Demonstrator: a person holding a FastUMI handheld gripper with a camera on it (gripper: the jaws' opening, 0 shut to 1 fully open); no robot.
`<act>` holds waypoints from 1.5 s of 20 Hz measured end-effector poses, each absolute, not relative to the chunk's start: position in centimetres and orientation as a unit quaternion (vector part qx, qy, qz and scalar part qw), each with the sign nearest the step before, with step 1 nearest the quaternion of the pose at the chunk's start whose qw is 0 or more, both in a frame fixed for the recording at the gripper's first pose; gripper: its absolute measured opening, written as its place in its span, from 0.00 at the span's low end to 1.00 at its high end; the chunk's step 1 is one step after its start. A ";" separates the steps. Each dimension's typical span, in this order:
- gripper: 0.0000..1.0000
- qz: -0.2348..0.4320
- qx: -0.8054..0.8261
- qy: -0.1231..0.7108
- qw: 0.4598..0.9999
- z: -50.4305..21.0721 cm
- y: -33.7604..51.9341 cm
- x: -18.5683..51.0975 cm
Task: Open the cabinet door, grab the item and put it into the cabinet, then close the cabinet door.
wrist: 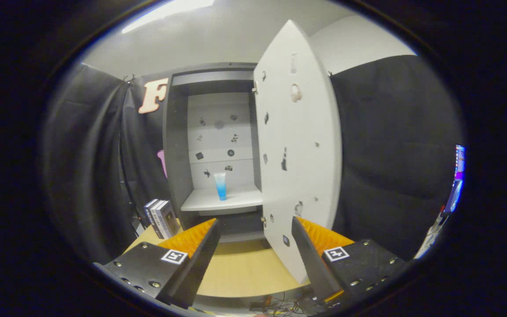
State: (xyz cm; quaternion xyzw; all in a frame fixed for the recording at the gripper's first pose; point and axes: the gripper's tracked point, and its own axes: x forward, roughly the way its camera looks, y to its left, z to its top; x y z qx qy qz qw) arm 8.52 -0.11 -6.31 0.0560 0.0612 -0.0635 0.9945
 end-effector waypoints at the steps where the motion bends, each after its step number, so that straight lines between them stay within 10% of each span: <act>1: 0.97 -0.075 0.054 0.061 0.994 -6.4 -2.2 7.7; 12: 0.99 -0.062 0.081 0.064 0.993 -7.0 -18.3 11.2; 30: 0.98 0.163 0.088 0.076 0.980 -6.8 -7.3 16.6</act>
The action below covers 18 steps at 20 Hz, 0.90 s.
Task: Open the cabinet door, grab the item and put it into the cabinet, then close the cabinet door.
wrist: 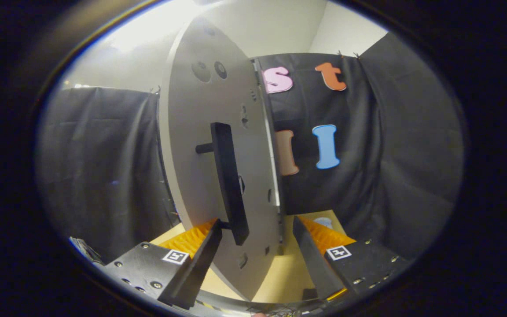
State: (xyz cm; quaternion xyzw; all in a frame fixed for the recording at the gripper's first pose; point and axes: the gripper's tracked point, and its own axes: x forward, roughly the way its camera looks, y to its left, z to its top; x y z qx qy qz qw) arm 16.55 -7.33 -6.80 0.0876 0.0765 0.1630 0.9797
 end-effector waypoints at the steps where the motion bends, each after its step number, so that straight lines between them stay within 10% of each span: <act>1: 0.98 0.175 0.084 0.074 0.978 -6.6 -6.1 16.8; 18: 1.00 0.192 0.056 0.070 0.977 -6.6 17.0 26.1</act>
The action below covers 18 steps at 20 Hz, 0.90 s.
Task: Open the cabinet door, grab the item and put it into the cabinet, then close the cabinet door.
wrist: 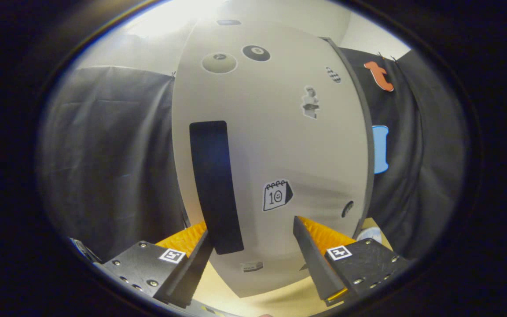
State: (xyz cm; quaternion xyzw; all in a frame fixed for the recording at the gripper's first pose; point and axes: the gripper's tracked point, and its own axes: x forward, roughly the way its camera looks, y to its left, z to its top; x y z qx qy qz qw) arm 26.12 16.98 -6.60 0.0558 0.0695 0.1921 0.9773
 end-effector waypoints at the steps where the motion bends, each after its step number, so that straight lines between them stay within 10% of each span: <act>1: 1.00 0.185 0.055 0.068 0.979 -6.6 18.1 27.1; 18: 1.00 0.069 0.010 0.021 0.997 -5.5 22.1 31.8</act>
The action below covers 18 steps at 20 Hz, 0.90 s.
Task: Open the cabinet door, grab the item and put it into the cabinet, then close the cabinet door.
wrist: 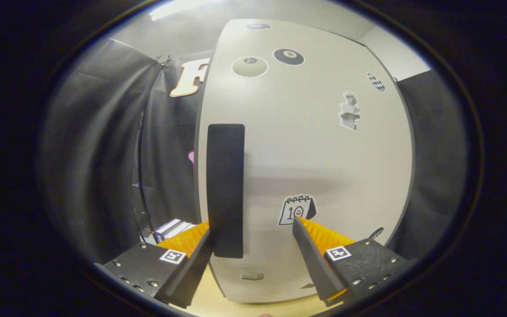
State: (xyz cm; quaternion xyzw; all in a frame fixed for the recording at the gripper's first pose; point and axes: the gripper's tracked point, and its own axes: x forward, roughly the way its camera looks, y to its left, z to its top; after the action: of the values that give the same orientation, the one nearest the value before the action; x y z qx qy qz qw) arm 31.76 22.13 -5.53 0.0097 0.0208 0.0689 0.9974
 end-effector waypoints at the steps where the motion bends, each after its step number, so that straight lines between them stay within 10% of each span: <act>1: 1.00 0.064 0.009 0.019 0.998 -5.5 22.2 31.8; 18: 1.00 0.065 0.017 0.015 0.998 -3.6 20.3 25.9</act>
State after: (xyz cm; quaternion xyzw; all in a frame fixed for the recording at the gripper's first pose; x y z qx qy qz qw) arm 25.95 20.31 -3.56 0.0166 0.0152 0.0653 0.9976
